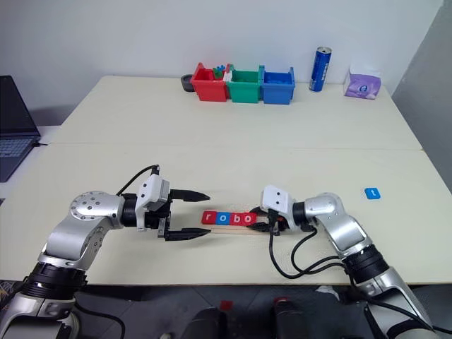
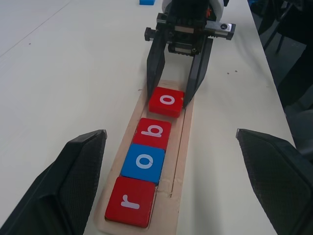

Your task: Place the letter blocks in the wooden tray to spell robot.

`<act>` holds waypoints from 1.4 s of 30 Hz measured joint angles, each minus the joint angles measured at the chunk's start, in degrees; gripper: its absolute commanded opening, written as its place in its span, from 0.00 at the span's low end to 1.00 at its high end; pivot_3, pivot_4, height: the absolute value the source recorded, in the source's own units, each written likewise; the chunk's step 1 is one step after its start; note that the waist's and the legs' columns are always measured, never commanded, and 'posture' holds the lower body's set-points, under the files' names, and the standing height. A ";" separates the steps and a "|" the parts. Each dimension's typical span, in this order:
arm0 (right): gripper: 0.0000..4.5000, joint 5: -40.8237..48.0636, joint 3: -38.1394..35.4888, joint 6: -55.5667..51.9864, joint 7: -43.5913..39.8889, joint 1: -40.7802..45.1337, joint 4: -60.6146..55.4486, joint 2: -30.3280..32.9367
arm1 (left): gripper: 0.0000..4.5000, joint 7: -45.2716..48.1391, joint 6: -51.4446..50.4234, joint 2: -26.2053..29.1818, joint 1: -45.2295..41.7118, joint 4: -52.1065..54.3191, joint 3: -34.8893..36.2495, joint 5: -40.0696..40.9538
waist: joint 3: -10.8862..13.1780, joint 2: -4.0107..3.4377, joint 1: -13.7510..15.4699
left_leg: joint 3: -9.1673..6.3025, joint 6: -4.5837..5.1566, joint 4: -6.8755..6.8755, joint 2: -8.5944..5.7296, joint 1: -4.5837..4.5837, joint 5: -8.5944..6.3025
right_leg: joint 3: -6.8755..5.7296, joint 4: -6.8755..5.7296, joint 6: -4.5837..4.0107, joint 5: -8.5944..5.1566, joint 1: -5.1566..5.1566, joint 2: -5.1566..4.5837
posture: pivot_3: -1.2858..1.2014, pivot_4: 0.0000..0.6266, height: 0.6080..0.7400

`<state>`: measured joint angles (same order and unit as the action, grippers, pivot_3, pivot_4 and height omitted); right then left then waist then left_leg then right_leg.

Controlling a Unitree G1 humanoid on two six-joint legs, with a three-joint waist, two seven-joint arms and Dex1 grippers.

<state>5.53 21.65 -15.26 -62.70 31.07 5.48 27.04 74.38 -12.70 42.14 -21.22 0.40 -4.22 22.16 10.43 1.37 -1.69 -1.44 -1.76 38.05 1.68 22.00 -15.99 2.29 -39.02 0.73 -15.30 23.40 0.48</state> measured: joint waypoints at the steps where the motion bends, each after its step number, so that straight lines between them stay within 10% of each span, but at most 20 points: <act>1: 0.32 -0.28 0.02 0.29 0.01 0.18 0.42 -0.04 | 1.00 0.01 0.21 0.00 0.00 0.00 0.00 -0.04 | 0.00 0.00 0.00 | 0.00 0.00 0.00 0.00 0.00 0.00 | 0.00 0.00 0.00 0.00 0.00 0.00 | 0.52 0.24 1.00; 23: 0.32 -2.15 0.04 2.01 -0.84 1.19 3.45 -0.80 | 1.00 -0.05 0.91 -0.33 0.05 0.00 -0.04 -0.81 | 0.00 0.00 0.00 | 0.00 0.00 0.00 0.00 0.00 0.00 | 0.01 -0.01 0.00 0.00 0.00 0.00 | 0.52 0.24 1.00; 32: 0.99 -1.31 -0.36 -0.33 -0.89 2.05 3.50 -1.99 | 1.00 -0.12 1.95 -0.91 0.03 -0.28 -0.11 -1.14 | 0.00 0.00 0.00 | -0.01 0.00 0.00 0.00 0.00 0.00 | 0.00 -0.01 -0.01 0.01 0.00 -0.01 | 0.52 0.24 1.00; 42: 0.99 2.38 -4.84 -5.44 -1.34 2.76 -1.16 2.00 | 1.00 0.01 2.22 -1.38 0.03 -0.32 -0.12 -1.24 | 0.00 0.00 0.02 | -0.01 0.00 0.00 -0.01 0.00 0.00 | 0.00 0.00 0.00 0.00 0.00 -0.02 | 0.52 0.24 1.00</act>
<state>7.90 16.81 -20.69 -64.04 33.84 4.32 29.04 74.39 -10.47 40.76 -21.19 0.08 -4.34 20.92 10.43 1.37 -1.67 -1.46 -1.76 38.05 1.67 22.00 -15.99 2.29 -39.03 0.73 -15.30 23.39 0.47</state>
